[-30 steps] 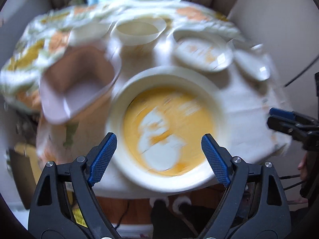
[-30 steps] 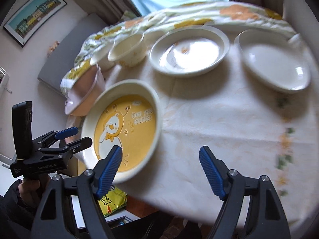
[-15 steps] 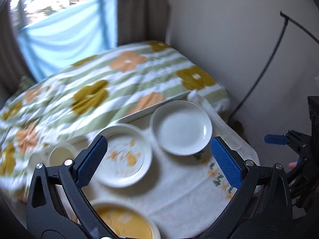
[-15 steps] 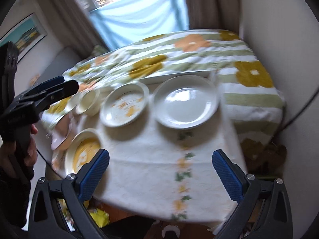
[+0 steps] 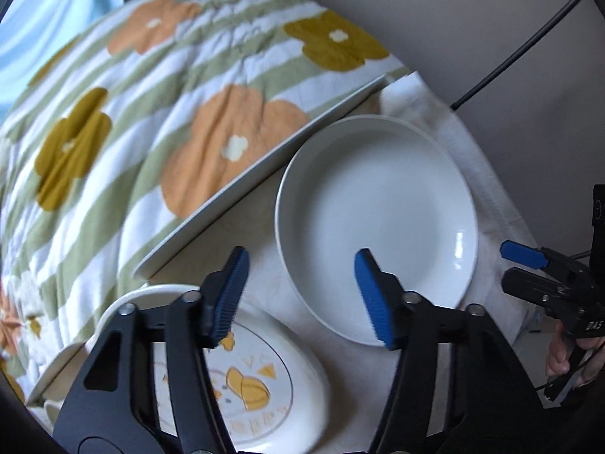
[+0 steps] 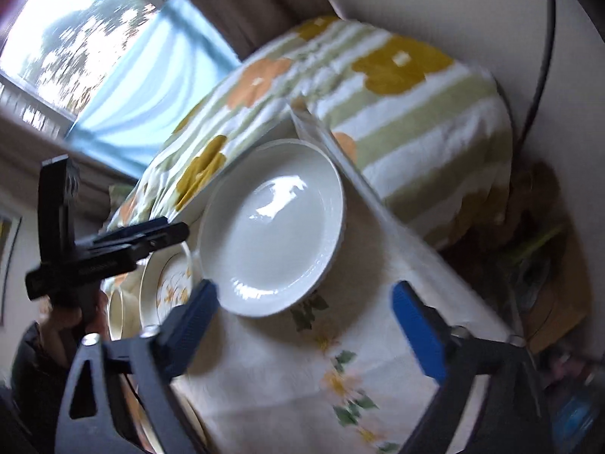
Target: Organize plates and bowls
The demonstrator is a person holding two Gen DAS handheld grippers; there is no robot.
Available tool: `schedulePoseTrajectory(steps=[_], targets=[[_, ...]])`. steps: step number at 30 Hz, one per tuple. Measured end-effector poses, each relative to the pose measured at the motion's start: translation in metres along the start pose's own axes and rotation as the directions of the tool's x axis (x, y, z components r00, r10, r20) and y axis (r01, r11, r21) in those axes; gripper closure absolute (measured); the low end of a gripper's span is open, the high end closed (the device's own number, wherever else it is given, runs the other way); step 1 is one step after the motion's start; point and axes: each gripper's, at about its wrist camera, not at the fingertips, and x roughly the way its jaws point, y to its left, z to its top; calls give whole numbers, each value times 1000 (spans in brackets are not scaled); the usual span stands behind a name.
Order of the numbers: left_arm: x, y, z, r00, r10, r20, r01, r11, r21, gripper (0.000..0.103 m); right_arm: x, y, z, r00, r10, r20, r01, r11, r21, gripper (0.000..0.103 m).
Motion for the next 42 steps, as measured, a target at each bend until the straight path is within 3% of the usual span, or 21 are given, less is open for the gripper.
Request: schedulePoseTrajectory(steps=[2, 8, 12, 14, 20, 34, 42], targets=[[14, 7, 1, 999, -43, -15, 43, 999, -1, 57, 12, 0, -1, 1000, -11, -1, 11, 1000, 17, 35], [34, 19, 7, 996, -84, -28, 85, 996, 20, 70, 34, -5, 3, 999, -28, 19, 27, 996, 81, 47], [40, 23, 15, 996, -88, -26, 89, 996, 26, 85, 38, -7, 4, 998, -49, 39, 44, 993, 110, 56], [42, 23, 17, 995, -93, -28, 94, 995, 24, 86, 40, -7, 5, 997, -57, 44, 51, 992, 116, 71], [42, 18, 20, 997, -74, -21, 75, 996, 52, 87, 43, -11, 7, 995, -79, 54, 70, 988, 139, 87], [30, 9, 13, 1000, -18, -15, 19, 998, 63, 87, 37, -12, 9, 998, -50, 35, 45, 989, 138, 88], [-13, -7, -6, 999, 28, 41, -29, 999, 24, 87, 18, -5, 9, 999, -20, 28, 18, 997, 78, 88]])
